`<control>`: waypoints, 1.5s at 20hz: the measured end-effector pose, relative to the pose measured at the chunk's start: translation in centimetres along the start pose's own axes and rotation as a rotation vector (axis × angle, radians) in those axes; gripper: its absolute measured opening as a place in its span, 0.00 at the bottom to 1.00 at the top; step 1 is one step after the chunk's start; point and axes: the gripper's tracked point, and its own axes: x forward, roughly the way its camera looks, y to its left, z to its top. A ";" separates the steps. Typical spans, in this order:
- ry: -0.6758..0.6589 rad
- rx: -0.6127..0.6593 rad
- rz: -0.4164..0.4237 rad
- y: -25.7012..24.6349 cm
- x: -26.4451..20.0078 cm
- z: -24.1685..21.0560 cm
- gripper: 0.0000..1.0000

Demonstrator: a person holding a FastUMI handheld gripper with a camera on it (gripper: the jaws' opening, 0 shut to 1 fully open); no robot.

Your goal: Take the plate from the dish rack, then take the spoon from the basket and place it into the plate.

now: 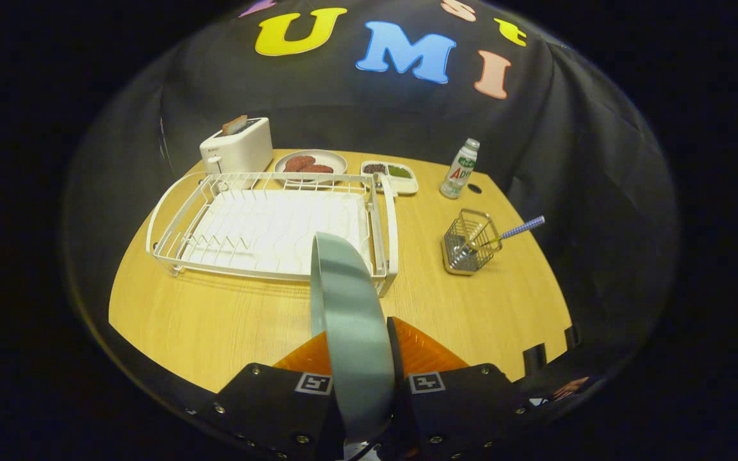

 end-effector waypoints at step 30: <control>0.209 0.563 0.504 3.0 9.8 -7.5 0.51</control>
